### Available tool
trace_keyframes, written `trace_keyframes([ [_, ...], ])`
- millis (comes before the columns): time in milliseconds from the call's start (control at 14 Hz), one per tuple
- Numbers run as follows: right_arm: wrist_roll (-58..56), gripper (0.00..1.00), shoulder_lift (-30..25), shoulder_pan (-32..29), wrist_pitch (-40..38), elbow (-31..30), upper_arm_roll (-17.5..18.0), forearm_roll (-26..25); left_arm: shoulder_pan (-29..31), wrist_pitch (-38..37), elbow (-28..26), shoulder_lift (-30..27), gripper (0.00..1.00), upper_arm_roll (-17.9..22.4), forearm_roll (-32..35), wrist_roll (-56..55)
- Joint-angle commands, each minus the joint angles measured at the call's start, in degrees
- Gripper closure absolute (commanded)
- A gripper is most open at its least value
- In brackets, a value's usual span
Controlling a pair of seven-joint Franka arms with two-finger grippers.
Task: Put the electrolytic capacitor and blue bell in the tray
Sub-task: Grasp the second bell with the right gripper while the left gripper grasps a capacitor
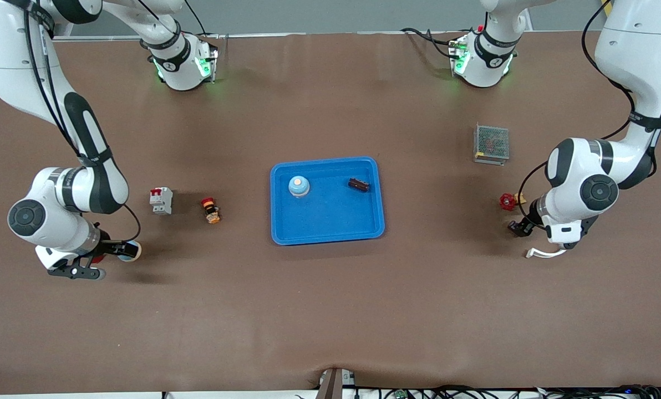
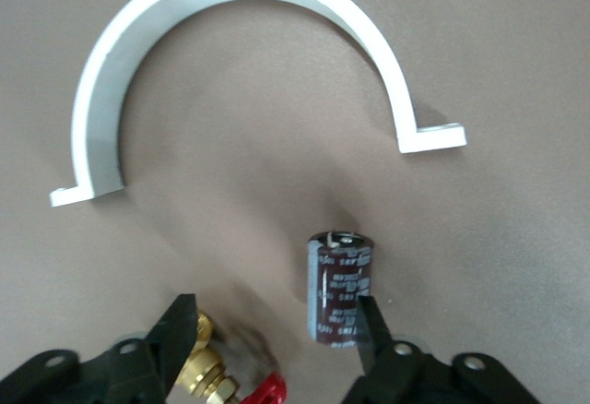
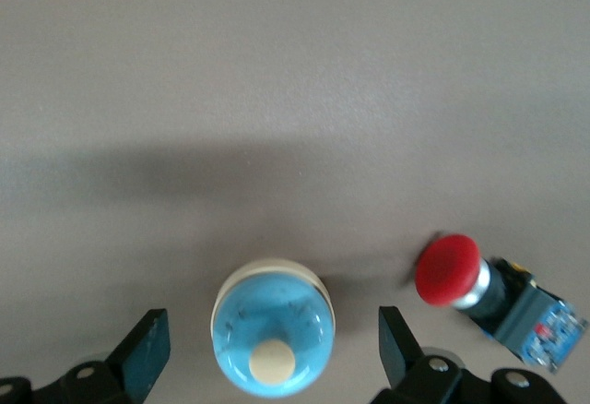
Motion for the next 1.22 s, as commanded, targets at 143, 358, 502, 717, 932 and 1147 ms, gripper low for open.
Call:
trace_keyframes([
  [143, -0.86, 0.00, 2.41, -1.45, 1.75, 1.60, 1.25, 0.08, 1.18, 3.22, -0.04, 1.09, 0.27, -0.68, 0.94, -0.48],
  [358, -1.21, 0.00, 2.41, -1.45, 1.66, 1.25, 1.25, 1.66, 1.36, 4.80, 0.05, 2.67, 0.48, -0.68, 1.03, -0.40],
  [502, -2.96, 0.00, 2.50, -1.89, 1.66, 1.07, 1.25, 2.36, 1.19, 4.80, 0.31, 3.37, 0.65, -0.68, 0.94, -0.48],
  [717, -6.39, 0.00, 2.85, -2.68, 1.66, 0.63, 1.25, 5.08, 1.19, 4.80, 0.40, 3.47, 1.00, -0.77, 0.85, -0.83],
  [932, -6.93, 0.05, 2.77, -2.59, 1.66, -0.42, 1.25, 6.41, 1.01, 4.72, 1.01, 3.03, 1.00, -0.95, 0.15, -1.54],
  [1147, -6.66, 1.00, 2.68, -2.42, 0.78, -0.42, 1.43, 7.81, 0.57, 4.28, 2.77, 2.94, 1.00, -2.17, 0.06, -3.64],
])
